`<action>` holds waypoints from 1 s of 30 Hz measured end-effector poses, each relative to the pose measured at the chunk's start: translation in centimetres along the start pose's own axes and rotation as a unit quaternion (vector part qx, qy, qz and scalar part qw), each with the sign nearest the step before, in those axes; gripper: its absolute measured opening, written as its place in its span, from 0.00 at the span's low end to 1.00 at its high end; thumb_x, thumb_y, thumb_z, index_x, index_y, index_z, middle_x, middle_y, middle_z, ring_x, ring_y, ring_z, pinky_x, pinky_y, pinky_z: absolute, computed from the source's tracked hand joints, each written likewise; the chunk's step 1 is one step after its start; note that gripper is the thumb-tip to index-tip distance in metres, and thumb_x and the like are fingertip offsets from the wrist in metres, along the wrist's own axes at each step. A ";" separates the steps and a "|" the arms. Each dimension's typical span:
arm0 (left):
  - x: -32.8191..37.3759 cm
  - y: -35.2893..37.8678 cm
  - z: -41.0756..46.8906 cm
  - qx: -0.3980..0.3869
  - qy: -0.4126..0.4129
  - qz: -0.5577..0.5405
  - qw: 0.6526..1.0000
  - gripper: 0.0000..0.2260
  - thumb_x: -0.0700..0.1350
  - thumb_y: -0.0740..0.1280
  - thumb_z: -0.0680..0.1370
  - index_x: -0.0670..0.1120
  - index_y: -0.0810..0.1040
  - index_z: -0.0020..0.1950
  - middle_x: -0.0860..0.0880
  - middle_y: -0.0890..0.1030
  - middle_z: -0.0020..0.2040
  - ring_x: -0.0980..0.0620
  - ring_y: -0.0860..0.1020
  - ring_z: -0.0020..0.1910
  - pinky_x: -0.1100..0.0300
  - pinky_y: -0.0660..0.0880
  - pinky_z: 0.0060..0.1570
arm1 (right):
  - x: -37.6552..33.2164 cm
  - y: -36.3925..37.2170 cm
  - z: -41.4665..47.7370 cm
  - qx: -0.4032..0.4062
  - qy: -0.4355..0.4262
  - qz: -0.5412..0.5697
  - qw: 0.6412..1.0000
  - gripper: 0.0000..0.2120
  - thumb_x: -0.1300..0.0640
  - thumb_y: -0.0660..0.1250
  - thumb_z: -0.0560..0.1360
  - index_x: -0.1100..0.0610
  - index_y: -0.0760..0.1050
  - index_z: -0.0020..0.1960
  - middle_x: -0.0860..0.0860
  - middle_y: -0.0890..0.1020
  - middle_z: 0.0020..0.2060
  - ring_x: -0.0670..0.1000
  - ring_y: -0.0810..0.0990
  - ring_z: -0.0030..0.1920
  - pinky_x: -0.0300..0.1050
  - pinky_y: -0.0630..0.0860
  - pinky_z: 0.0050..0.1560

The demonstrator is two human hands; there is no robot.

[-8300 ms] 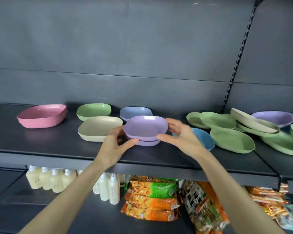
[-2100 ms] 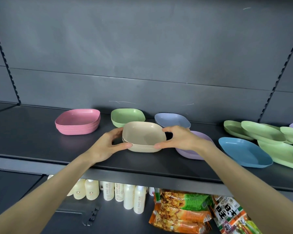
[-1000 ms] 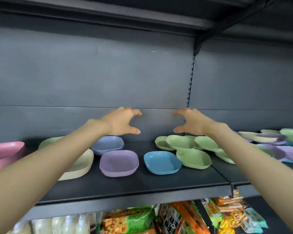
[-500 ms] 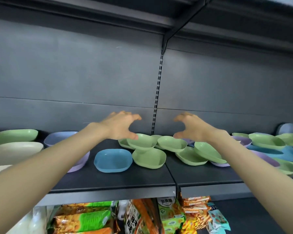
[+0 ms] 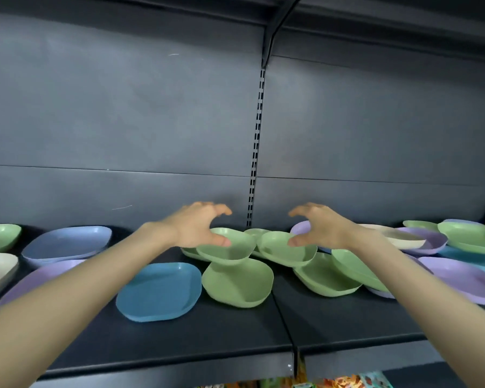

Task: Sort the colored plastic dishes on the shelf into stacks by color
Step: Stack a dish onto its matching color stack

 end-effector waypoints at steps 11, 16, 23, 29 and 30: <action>1.7 7.3 8.0 -0.086 0.026 -0.130 0.987 0.38 0.58 0.75 0.68 0.50 0.64 0.73 0.53 0.69 0.70 0.54 0.67 0.68 0.59 0.65 0.67 | 7.5 3.7 2.4 -0.090 0.112 -0.003 0.990 0.48 0.23 0.69 0.49 0.32 0.60 0.66 0.40 0.69 0.63 0.48 0.68 0.63 0.51 0.69 0.64; 2.5 8.6 9.5 -0.108 0.023 -0.123 0.986 0.40 0.58 0.76 0.67 0.52 0.62 0.74 0.54 0.68 0.70 0.54 0.66 0.68 0.60 0.65 0.65 | 9.0 4.7 3.1 -0.120 0.122 0.008 0.985 0.54 0.22 0.68 0.47 0.32 0.54 0.70 0.39 0.68 0.65 0.49 0.66 0.67 0.51 0.66 0.67; 2.3 9.7 9.8 -0.118 -0.005 -0.142 0.983 0.42 0.58 0.76 0.66 0.54 0.60 0.74 0.55 0.69 0.69 0.54 0.66 0.68 0.58 0.65 0.66 | 9.4 5.4 3.6 -0.155 0.099 0.045 0.982 0.54 0.27 0.72 0.52 0.38 0.53 0.73 0.42 0.70 0.64 0.50 0.66 0.67 0.50 0.67 0.67; 2.5 9.5 9.2 -0.096 -0.024 -0.174 0.980 0.40 0.56 0.76 0.67 0.53 0.61 0.74 0.57 0.71 0.66 0.55 0.67 0.67 0.60 0.65 0.64 | 8.6 5.6 3.4 -0.166 0.046 0.100 0.980 0.46 0.36 0.76 0.59 0.38 0.57 0.71 0.40 0.72 0.60 0.48 0.69 0.65 0.45 0.69 0.64; 2.5 9.4 9.1 -0.092 -0.027 -0.180 0.979 0.40 0.56 0.77 0.67 0.52 0.62 0.74 0.57 0.72 0.66 0.55 0.67 0.67 0.59 0.65 0.65 | 8.6 5.7 3.5 -0.167 0.043 0.113 0.979 0.46 0.37 0.76 0.61 0.40 0.57 0.72 0.39 0.72 0.60 0.46 0.70 0.64 0.42 0.69 0.61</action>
Point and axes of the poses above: each hand's wrist, its own z-axis towards the middle knuckle, its own y-axis out of the palm, x = y × z, the point moved 6 cm from there along z, towards the middle knuckle
